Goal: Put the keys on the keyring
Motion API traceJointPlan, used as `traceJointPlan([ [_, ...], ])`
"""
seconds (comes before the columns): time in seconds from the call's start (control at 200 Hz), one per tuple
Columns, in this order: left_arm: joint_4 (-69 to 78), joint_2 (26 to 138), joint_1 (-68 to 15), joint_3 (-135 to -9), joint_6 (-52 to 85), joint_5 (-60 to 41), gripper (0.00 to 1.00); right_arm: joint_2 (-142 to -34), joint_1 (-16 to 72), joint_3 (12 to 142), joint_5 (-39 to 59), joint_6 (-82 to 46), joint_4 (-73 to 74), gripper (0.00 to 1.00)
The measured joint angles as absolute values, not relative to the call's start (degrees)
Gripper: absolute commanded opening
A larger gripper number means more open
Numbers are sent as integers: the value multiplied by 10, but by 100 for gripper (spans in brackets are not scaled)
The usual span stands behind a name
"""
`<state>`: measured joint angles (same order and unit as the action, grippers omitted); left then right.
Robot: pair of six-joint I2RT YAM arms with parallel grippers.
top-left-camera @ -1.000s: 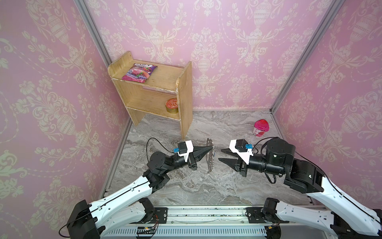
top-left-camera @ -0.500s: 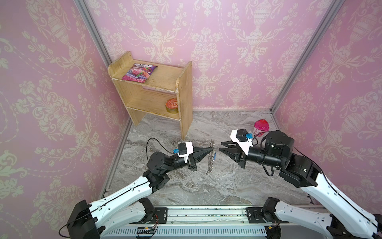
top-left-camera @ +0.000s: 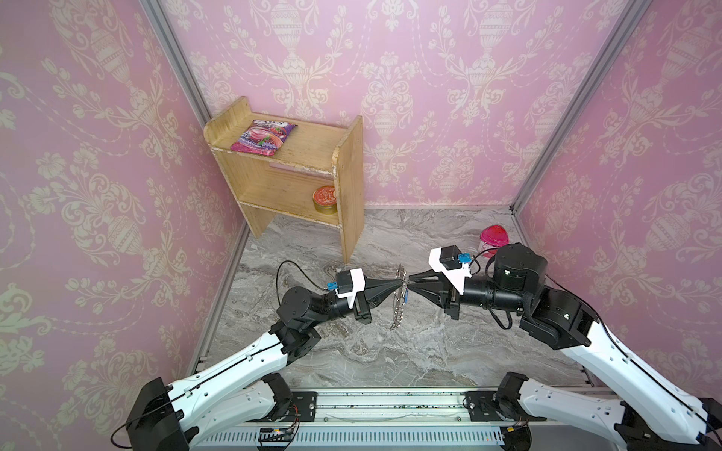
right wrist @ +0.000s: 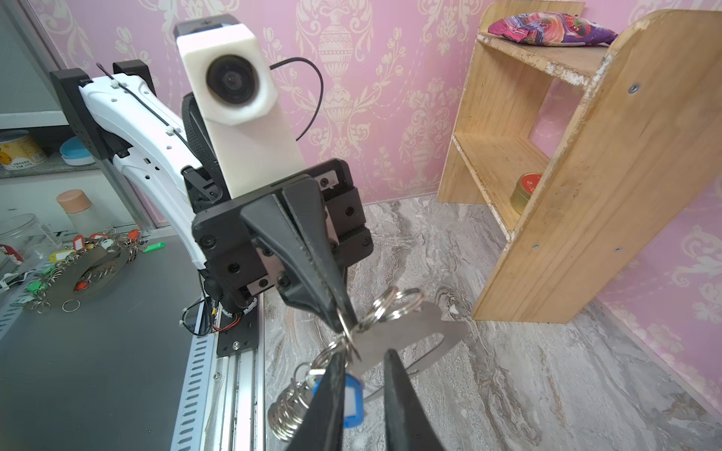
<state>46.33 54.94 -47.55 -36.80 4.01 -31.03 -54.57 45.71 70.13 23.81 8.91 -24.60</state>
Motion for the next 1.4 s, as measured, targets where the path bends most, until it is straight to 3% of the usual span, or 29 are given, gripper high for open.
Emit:
traceJointPlan([
  [0.53, 471, 549, -475, -368, 46, -312, 0, -546, 456, 694, 262, 78, -226, 5],
  [0.966, 476, 548, -475, -368, 53, -316, 0, -554, 455, 694, 277, 72, -217, 14],
  [1.201, 476, 548, -475, -368, 53, -317, 0, -554, 455, 691, 282, 71, -214, 0],
  [1.401, 476, 546, -475, -366, 53, -317, 0, -552, 455, 687, 288, 70, -209, 0],
])
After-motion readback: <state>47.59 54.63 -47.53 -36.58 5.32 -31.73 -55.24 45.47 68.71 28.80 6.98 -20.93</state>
